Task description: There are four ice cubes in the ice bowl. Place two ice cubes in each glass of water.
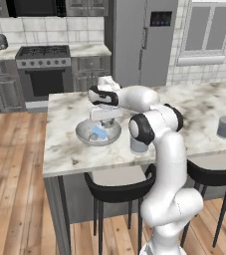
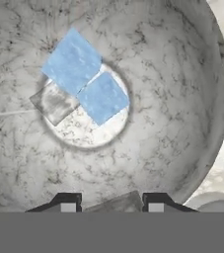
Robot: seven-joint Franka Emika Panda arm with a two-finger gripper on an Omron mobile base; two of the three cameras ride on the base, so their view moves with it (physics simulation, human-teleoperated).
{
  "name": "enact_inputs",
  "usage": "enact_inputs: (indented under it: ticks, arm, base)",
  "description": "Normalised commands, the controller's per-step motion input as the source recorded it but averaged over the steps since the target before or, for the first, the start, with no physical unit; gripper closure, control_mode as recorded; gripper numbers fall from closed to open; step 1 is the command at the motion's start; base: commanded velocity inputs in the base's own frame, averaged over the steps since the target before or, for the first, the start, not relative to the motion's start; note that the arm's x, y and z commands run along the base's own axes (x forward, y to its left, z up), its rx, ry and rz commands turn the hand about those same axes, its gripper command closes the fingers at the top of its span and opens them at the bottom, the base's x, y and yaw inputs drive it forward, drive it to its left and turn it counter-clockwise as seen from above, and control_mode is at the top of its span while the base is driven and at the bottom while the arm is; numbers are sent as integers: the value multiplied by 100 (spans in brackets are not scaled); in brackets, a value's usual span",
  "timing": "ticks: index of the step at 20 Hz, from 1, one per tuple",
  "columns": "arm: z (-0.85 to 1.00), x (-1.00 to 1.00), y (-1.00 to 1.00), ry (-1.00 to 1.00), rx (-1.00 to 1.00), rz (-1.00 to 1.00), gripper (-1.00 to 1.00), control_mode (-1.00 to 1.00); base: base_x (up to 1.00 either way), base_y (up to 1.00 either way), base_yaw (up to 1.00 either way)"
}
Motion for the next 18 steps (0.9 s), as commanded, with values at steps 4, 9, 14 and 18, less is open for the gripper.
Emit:
enact_inputs:
  ticks: [4,9,14,18]
  arm:
    - [50,-28,-29,-15,0,-1,100,-100]
    - [14,-69,-49,-18,0,-1,100,-100]
    - [0,-81,-49,-24,0,-3,100,-100]
    - [3,-33,-52,-23,0,-5,100,-100]
  base:
    - [0,0,0]
    - [0,0,0]
    - [0,0,0]
    - [0,0,0]
